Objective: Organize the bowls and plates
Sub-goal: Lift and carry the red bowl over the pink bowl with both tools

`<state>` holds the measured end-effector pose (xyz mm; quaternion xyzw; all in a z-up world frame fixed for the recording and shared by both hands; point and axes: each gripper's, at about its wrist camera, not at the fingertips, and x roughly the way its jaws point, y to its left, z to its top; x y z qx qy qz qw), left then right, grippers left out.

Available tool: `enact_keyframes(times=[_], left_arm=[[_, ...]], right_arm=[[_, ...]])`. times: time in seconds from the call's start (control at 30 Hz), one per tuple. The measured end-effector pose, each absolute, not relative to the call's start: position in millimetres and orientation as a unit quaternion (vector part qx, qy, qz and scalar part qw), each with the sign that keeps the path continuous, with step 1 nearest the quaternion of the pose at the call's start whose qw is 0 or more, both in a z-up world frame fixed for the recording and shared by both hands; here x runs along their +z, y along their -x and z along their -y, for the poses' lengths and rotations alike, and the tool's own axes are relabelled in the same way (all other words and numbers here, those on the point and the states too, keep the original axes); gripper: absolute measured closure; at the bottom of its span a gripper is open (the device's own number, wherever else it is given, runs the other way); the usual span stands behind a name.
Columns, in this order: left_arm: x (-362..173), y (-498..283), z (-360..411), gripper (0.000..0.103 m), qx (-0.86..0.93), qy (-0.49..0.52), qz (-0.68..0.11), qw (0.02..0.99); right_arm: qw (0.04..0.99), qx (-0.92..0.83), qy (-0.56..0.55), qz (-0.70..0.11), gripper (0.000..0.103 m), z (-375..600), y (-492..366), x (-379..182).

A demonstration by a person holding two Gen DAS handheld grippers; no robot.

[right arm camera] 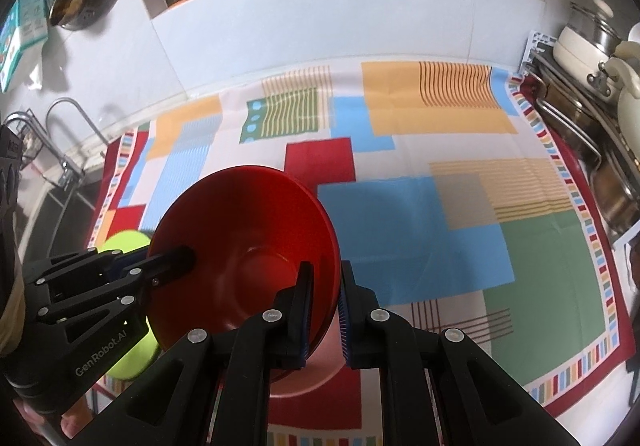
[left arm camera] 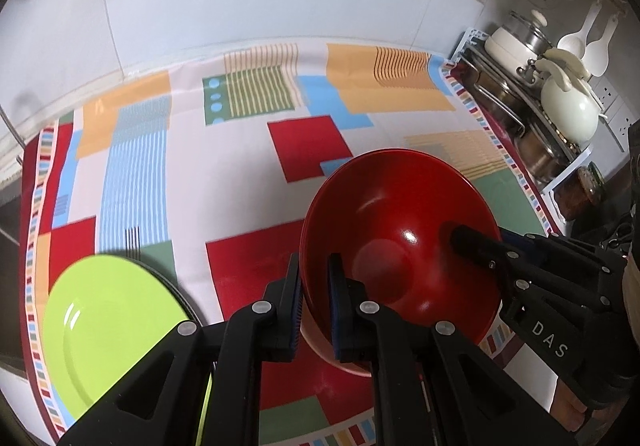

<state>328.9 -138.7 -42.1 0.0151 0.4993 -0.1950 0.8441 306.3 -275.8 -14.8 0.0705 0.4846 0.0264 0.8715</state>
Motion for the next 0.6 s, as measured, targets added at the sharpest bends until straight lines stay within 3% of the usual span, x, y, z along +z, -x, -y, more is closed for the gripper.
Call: enact_keyframes(times=[0.6], left_arm=[[-66.9, -318.4, 137.9, 0.091, -0.189, -0.022, -0.523, 0.831]], right_arm=[[0.851, 0.039, -0.060, -0.520, 0.090, 272.2, -297.9, -43.1]])
